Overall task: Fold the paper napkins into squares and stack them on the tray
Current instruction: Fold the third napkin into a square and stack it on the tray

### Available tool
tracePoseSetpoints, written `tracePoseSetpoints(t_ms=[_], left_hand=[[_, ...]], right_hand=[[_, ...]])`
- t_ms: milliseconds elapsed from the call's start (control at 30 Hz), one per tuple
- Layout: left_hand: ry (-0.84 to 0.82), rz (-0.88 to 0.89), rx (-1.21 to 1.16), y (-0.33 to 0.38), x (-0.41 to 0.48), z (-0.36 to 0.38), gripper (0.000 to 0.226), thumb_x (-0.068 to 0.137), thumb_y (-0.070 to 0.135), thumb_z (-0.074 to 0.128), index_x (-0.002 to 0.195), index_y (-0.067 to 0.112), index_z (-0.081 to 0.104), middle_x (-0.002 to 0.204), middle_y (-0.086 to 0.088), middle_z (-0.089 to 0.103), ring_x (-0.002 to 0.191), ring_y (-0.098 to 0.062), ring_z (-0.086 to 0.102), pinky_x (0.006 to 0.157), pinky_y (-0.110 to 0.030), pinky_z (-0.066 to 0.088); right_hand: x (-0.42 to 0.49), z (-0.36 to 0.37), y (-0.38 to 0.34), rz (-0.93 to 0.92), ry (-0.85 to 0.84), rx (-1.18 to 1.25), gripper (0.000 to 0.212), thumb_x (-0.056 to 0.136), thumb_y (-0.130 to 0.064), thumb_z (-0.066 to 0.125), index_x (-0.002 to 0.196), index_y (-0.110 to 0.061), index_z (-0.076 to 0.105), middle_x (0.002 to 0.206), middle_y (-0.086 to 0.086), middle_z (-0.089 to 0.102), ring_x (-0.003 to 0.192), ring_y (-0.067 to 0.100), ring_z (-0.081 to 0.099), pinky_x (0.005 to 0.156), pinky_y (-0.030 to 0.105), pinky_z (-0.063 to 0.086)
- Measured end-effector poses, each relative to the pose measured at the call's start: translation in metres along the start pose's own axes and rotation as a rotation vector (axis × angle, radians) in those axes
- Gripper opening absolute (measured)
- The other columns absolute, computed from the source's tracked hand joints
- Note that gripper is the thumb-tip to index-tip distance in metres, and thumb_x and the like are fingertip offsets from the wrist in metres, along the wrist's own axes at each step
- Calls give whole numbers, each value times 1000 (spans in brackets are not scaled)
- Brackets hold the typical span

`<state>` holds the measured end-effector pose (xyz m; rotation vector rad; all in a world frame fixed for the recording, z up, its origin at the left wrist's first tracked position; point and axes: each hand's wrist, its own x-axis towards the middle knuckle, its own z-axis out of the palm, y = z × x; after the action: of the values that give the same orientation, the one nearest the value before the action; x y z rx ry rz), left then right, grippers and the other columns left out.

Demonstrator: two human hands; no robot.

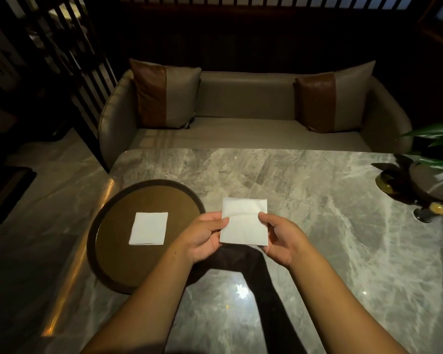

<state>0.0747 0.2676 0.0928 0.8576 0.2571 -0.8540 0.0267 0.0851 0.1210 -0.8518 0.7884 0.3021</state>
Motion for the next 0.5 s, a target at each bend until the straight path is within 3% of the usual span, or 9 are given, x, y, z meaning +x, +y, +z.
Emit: tracePoseSetpoints(t_ms=[167, 300, 500], left_hand=[[93, 20, 0, -3, -7, 0, 30, 97, -4, 50, 125, -10, 58, 122, -26, 67, 112, -36, 66, 87, -39, 60], [135, 34, -35, -1, -22, -9, 24, 97, -4, 49, 117, -6, 63, 118, -24, 69, 109, -35, 68, 85, -37, 60], [201, 38, -45, 18, -42, -53, 28, 97, -2, 53, 125, -6, 58, 122, -22, 68, 114, -36, 66, 100, -44, 53]], right_hand=[[7, 0, 3, 42, -59, -14, 15, 100, -4, 52, 103, 6, 63, 81, 20, 76, 67, 32, 76, 57, 44, 63], [14, 11, 14, 66, -86, -55, 14, 100, -6, 53, 104, 5, 62, 81, 19, 77, 68, 30, 76, 54, 39, 62], [26, 49, 41, 98, -108, -111, 22, 98, -9, 58, 115, 4, 61, 98, 24, 76, 89, 37, 74, 77, 48, 60]])
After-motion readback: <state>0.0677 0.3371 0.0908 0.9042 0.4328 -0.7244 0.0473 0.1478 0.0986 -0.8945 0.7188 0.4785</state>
